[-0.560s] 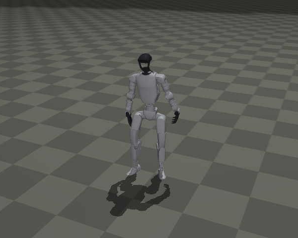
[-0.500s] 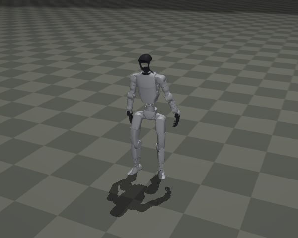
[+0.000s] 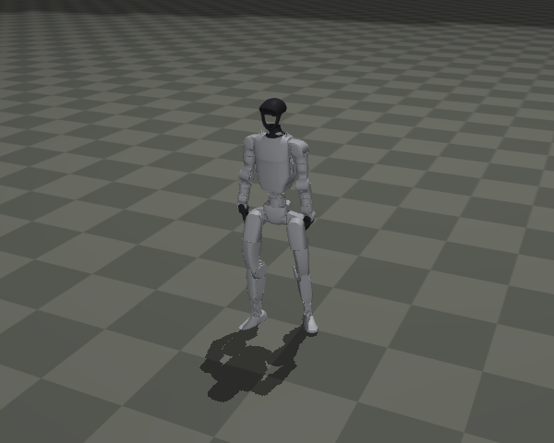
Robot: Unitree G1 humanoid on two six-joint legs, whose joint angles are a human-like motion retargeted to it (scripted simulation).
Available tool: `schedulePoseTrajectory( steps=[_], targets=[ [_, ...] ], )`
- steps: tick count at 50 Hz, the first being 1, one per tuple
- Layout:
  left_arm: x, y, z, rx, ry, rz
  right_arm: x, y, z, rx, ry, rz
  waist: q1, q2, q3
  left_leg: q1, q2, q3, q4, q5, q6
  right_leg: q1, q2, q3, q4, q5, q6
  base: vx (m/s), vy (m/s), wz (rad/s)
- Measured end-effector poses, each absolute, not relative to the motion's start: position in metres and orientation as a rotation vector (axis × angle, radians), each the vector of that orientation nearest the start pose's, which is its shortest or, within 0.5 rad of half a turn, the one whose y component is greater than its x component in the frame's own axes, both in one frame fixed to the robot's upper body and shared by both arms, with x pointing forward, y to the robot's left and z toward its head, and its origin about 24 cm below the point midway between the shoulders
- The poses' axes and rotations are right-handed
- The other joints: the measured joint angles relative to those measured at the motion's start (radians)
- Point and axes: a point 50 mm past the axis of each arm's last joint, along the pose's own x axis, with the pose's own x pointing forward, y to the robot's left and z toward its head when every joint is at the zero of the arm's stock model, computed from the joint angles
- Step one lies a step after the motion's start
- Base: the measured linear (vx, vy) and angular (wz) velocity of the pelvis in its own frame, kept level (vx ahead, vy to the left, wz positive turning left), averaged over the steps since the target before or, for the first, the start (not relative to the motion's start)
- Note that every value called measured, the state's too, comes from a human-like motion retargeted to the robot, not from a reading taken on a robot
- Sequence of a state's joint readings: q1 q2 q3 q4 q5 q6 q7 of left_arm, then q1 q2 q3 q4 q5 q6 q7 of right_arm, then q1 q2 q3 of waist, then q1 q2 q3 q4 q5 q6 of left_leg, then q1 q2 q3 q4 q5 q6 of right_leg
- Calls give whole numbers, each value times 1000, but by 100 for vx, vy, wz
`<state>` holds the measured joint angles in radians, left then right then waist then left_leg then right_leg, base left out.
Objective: In place motions
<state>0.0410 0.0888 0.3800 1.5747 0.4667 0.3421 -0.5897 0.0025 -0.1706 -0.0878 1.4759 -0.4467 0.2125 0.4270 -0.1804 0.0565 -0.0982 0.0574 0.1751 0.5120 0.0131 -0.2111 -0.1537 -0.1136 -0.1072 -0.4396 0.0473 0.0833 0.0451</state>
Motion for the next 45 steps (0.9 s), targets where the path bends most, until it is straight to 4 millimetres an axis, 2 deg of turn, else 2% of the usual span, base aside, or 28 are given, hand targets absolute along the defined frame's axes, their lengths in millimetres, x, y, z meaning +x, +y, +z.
schedulePoseTrajectory(
  steps=[3,6,12,15,21,26,31,36,45],
  targets=[
    [-54,155,-166,-422,1986,-292,20,-203,-174,-117,1715,450,-23,8,-24,14,16,44,-3,-6,-13,-24,15,36,3,4,-1,-10,-29,-80],
    [-62,147,-164,-473,2012,-261,33,-198,-174,-170,1672,508,-48,23,-48,27,29,110,-14,-8,-23,-57,35,79,7,10,-1,-13,-26,-101],
    [-62,142,-163,-500,2020,-305,46,-198,-174,-279,1648,556,-133,68,-64,41,54,213,-25,-8,-46,-104,68,133,6,24,1,-13,-13,-79],
    [-54,145,-165,-451,2006,-331,40,-201,-173,-279,1687,534,-179,95,-58,47,64,243,-27,-9,-52,-117,84,154,3,31,2,-10,-3,-47],
    [-24,153,-170,-366,1912,-349,12,-209,-171,-184,1841,435,-218,117,-47,57,67,282,-26,-9,-58,-128,98,184,2,37,-2,-4,1,-28],
    [-1,158,-173,-327,1815,-356,-11,-215,-167,-103,1931,365,-211,111,-41,59,64,274,-22,-8,-56,-121,90,179,2,36,0,0,0,0],
    [8,155,-174,-329,1766,-366,-22,-218,-165,-47,1964,307,-187,98,-34,51,54,240,-22,-5,-48,-103,74,152,1,27,6,4,3,27],
    [-2,149,-174,-358,1796,-380,-26,-218,-164,-15,1964,278,-155,83,-29,25,41,166,-21,3,-33,-73,49,93,-2,13,11,8,9,66],
    [-45,148,-168,-421,1942,-300,-19,-224,-167,-96,1906,304,-47,52,-29,-35,-1,0,-14,27,-3,-6,-2,-34,-13,-14,11,15,22,86]
  ],
)
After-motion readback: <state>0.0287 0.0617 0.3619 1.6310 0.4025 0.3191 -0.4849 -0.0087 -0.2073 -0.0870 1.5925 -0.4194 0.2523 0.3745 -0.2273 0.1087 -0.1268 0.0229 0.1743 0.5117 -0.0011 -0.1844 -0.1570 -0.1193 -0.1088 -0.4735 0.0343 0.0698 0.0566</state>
